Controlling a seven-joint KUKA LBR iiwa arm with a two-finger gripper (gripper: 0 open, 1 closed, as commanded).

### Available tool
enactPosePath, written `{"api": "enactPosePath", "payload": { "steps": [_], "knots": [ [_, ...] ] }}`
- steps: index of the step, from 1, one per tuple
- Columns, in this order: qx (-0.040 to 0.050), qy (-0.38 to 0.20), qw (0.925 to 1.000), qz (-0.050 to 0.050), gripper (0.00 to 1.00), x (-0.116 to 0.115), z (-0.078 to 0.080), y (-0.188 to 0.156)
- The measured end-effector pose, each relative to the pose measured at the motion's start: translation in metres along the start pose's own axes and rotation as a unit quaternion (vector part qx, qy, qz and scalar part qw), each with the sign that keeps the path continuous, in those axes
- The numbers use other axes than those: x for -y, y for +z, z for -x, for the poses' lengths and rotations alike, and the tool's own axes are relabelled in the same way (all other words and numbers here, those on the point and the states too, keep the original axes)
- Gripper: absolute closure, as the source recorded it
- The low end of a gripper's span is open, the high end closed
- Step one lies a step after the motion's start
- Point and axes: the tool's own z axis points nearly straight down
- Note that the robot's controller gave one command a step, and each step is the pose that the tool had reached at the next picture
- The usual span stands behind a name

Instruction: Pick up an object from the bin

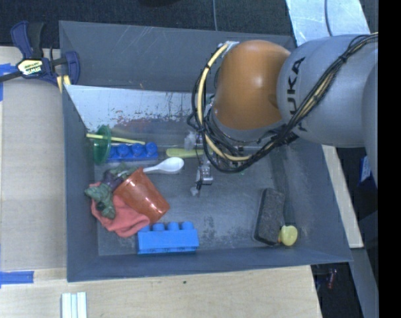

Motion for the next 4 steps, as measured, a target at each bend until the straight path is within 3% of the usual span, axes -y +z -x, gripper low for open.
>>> {"api": "enactPosePath", "payload": {
  "steps": [1,2,3,4],
  "knots": [
    [0.0043,0.001,1.0,0.0,0.0,0.0,0.002,-0.005],
    [0.0069,0.002,1.0,0.001,0.0,-0.048,0.013,0.071],
    [0.0102,-0.048,0.9988,-0.001,1.0,-0.023,-0.007,0.083],
    [0.0101,-0.048,0.9988,-0.001,1.0,-0.023,-0.007,0.083]
  ]
}}
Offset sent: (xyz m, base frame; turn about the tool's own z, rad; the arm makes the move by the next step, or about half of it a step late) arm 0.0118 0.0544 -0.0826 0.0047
